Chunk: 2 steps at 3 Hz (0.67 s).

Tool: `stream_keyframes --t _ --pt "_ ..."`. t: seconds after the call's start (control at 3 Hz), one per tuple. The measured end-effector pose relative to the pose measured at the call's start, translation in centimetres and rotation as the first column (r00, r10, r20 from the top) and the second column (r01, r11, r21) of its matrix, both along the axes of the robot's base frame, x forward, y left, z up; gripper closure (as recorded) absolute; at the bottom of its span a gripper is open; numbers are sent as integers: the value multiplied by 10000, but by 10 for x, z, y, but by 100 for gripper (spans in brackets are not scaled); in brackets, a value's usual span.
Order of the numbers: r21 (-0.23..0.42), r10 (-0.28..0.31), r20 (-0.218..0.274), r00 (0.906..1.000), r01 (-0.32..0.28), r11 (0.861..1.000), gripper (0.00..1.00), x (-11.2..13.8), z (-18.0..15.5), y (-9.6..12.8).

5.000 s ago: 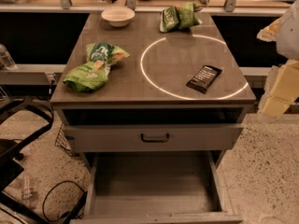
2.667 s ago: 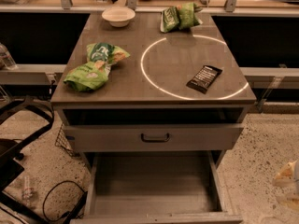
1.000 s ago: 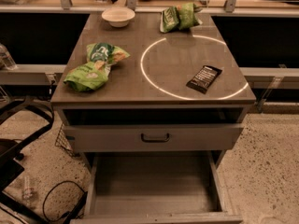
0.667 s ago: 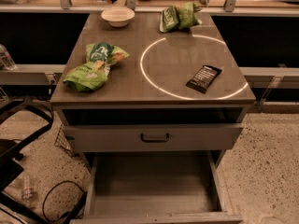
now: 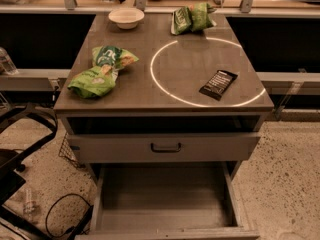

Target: Close middle drawer

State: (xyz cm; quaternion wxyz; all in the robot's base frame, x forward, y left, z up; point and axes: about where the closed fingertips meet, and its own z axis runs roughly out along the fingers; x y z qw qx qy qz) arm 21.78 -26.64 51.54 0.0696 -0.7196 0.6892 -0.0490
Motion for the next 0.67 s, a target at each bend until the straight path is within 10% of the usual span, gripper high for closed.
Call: stream_keyframes --t 0.67 --pt "790 58 -294 9996 -34 9969 100 23 -58 18"
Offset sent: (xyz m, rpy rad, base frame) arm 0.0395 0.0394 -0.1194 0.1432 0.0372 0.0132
